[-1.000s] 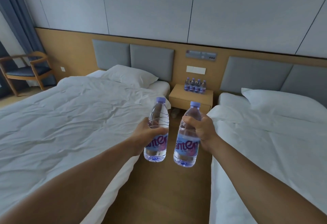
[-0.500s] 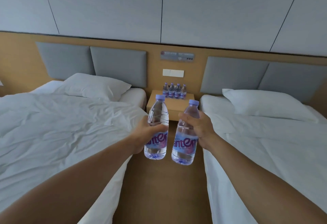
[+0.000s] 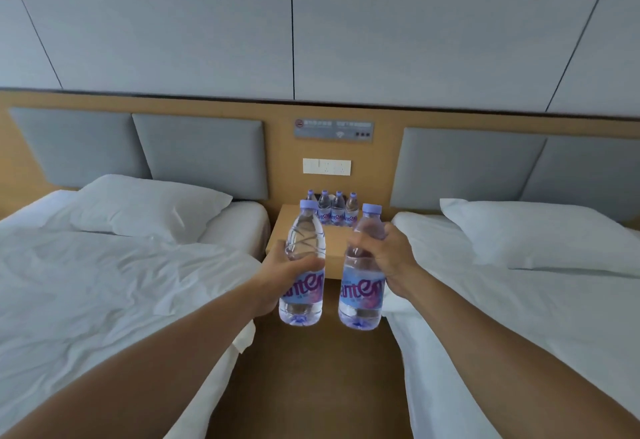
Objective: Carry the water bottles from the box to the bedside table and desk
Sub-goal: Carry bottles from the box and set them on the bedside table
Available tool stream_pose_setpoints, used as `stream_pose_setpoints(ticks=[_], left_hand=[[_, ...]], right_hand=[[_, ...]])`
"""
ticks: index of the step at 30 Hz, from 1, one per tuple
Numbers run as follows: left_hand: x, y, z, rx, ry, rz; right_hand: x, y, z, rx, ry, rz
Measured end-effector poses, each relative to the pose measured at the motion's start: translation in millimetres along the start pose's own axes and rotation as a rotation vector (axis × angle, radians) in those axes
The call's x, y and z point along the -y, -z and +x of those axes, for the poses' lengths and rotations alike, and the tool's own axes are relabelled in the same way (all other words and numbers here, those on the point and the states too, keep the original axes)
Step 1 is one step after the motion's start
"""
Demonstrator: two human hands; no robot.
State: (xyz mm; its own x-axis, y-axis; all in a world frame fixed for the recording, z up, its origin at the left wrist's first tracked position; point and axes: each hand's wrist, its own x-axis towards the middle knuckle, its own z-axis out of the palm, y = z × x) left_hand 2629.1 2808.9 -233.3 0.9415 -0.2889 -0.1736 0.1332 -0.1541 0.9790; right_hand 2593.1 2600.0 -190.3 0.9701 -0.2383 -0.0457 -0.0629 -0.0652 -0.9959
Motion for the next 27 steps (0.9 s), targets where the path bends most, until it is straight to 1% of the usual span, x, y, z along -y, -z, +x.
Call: stream_pose_setpoints(ticks=[3,7,12,16,18,23,27], left_hand=[[-10,1,46,-0.03,0.006,-0.003],[-19,5,107,-0.008,0.015,0.037],[-19,22,195,0.031,0.036,-0.003],[-28,39,264,0.07,0.048,0.01],[-32,45,297,0.089,0.058,0.011],[-41,49,366,0.099,0.084,0.047],[-43,46,418,0.121,0.08,0.147]], right_hand=[[7,1,47,0.001,0.016,-0.007],[8,-3,109,-0.023,0.027,-0.054],[-2,-19,185,-0.115,0.101,-0.277],[-6,-31,253,-0.111,0.105,-0.436],[-7,-36,285,-0.121,0.09,-0.477],[-16,-39,347,-0.091,0.044,-0.495],[-33,-32,405,-0.123,0.028,-0.477]])
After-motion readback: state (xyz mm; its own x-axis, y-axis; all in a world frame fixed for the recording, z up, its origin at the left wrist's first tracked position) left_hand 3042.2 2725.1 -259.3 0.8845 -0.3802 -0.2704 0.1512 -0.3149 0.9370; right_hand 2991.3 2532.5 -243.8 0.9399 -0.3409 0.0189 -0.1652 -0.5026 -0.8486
